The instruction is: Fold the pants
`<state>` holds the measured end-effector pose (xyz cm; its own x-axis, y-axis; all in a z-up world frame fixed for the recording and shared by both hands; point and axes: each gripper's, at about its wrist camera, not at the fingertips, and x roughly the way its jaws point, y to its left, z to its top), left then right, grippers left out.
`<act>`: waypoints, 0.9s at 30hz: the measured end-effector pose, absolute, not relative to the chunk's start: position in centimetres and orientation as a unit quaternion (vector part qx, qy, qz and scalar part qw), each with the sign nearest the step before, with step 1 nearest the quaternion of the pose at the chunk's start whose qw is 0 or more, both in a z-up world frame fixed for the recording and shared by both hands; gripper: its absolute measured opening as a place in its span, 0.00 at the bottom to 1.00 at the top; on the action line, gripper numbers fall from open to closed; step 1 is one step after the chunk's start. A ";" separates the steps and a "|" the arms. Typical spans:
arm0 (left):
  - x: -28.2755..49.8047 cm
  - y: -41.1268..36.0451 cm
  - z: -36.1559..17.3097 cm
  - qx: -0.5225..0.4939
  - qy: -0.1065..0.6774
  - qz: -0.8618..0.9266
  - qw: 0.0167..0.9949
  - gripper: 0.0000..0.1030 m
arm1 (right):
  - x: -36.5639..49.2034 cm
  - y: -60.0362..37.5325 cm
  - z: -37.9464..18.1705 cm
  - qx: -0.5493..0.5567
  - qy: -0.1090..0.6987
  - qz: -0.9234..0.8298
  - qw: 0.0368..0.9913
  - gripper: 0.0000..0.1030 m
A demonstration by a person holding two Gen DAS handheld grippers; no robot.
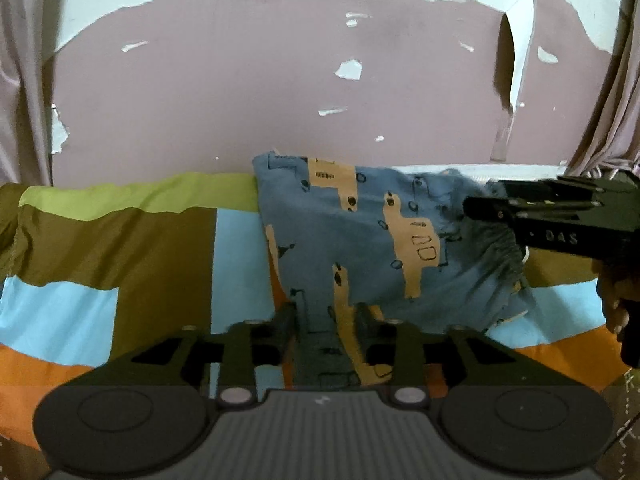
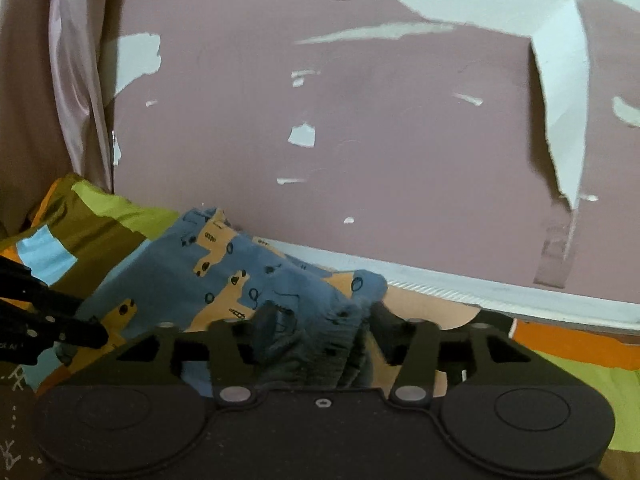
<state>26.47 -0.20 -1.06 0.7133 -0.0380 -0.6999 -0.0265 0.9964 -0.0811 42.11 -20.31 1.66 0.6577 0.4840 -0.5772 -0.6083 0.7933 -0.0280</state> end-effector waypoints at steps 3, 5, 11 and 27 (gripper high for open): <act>25.7 -0.1 -0.1 -0.048 0.357 0.004 0.933 0.70 | 41.0 -20.5 2.6 -0.102 0.271 0.299 0.909 0.70; 25.0 0.0 0.7 -0.053 0.343 0.010 0.938 0.81 | 40.0 -20.7 3.3 -0.099 0.262 0.296 0.913 0.77; 21.8 0.0 2.8 -0.054 0.290 0.043 0.955 1.00 | 35.8 -22.0 5.4 -0.065 0.234 0.284 0.928 0.99; 11.6 -2.2 2.3 -0.011 0.252 0.026 0.967 1.00 | 23.1 -24.4 4.5 -0.003 0.230 0.235 0.945 0.99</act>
<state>11.63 -2.24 2.27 0.8721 0.0441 -0.4873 -0.0552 0.9984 -0.0085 23.09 -24.43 4.54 0.7843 0.4419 -0.4355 -0.4447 0.8898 0.1020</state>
